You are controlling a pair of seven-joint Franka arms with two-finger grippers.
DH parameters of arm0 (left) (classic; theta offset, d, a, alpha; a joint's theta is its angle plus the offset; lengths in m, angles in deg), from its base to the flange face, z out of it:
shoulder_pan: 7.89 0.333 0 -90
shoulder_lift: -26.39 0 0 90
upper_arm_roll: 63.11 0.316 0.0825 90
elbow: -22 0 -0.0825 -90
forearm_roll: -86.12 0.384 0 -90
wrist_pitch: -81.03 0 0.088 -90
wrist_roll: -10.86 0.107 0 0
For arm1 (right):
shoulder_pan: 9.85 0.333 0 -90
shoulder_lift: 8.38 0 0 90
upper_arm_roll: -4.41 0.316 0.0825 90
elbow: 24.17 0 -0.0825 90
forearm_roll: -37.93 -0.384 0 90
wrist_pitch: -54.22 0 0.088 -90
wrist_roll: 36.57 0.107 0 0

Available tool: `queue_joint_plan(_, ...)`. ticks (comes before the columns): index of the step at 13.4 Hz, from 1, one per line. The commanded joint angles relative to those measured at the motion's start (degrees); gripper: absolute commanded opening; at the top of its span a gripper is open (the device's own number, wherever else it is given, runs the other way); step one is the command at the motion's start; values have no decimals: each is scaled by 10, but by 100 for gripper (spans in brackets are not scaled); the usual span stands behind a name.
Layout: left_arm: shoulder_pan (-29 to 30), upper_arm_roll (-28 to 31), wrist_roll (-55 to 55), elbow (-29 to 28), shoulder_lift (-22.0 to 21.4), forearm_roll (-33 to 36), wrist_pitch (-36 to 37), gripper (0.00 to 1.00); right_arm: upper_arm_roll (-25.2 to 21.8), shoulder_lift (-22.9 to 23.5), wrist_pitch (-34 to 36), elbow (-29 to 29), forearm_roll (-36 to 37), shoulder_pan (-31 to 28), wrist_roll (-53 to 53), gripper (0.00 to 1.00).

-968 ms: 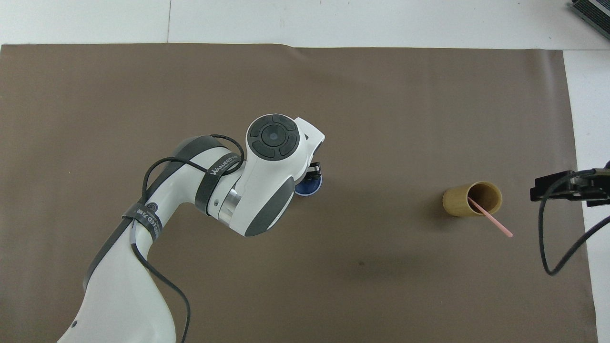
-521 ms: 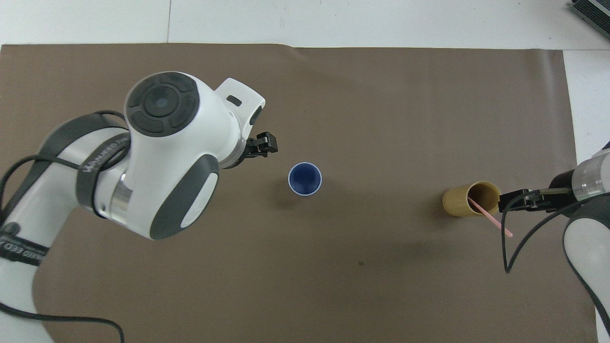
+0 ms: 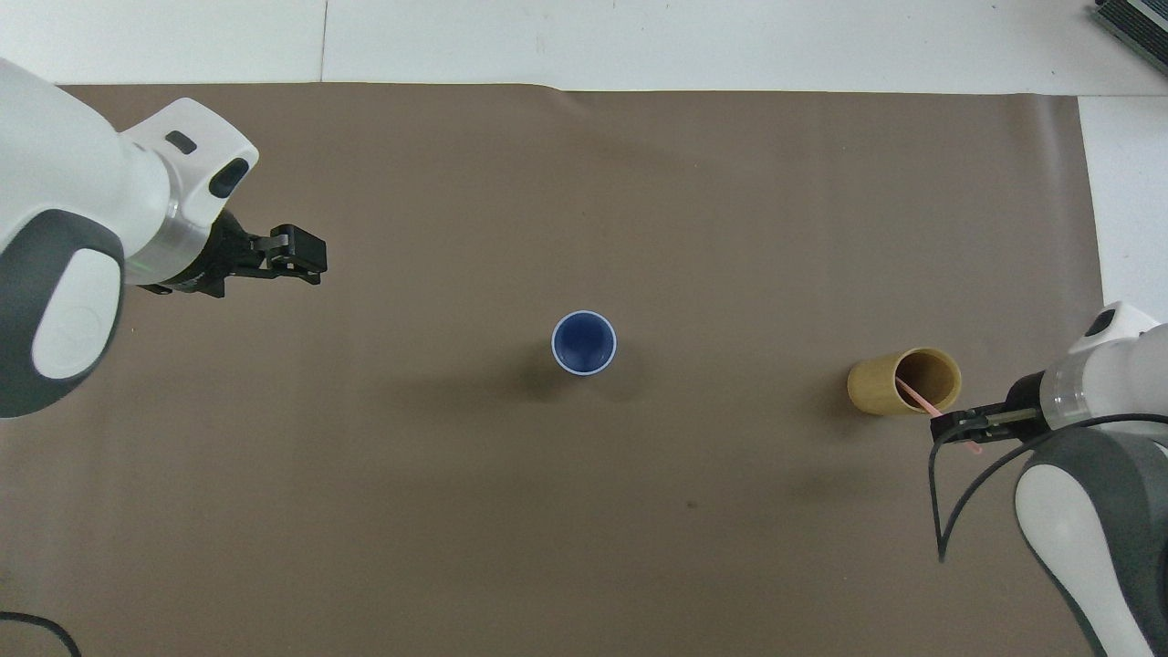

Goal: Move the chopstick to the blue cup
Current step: 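Release the blue cup and retract the left gripper while the right gripper reaches the stick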

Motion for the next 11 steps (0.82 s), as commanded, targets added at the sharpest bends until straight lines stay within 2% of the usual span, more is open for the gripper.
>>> queue_joint_plan(1,49,-8,81,-18,-27,6,23,100,1,-28,-14,-29,14,6,-23,44)
queue_joint_plan(3,75,-8,139,-17,-42,5,40,100,1,-28,-14,-29,21,6,-48,22)
queue_joint_plan(4,84,-8,162,-17,-52,5,47,100,1,-28,-16,-29,24,6,-47,5)
queue_joint_plan(5,96,-7,180,-15,-63,5,49,100,1,-26,-19,-28,28,6,-48,0)
queue_joint_plan(9,102,-5,201,25,-92,6,116,100,2,-21,-7,4,28,5,-40,0)
queue_joint_plan(11,102,-8,194,25,-96,5,121,100,2,-20,42,46,22,6,-36,0)
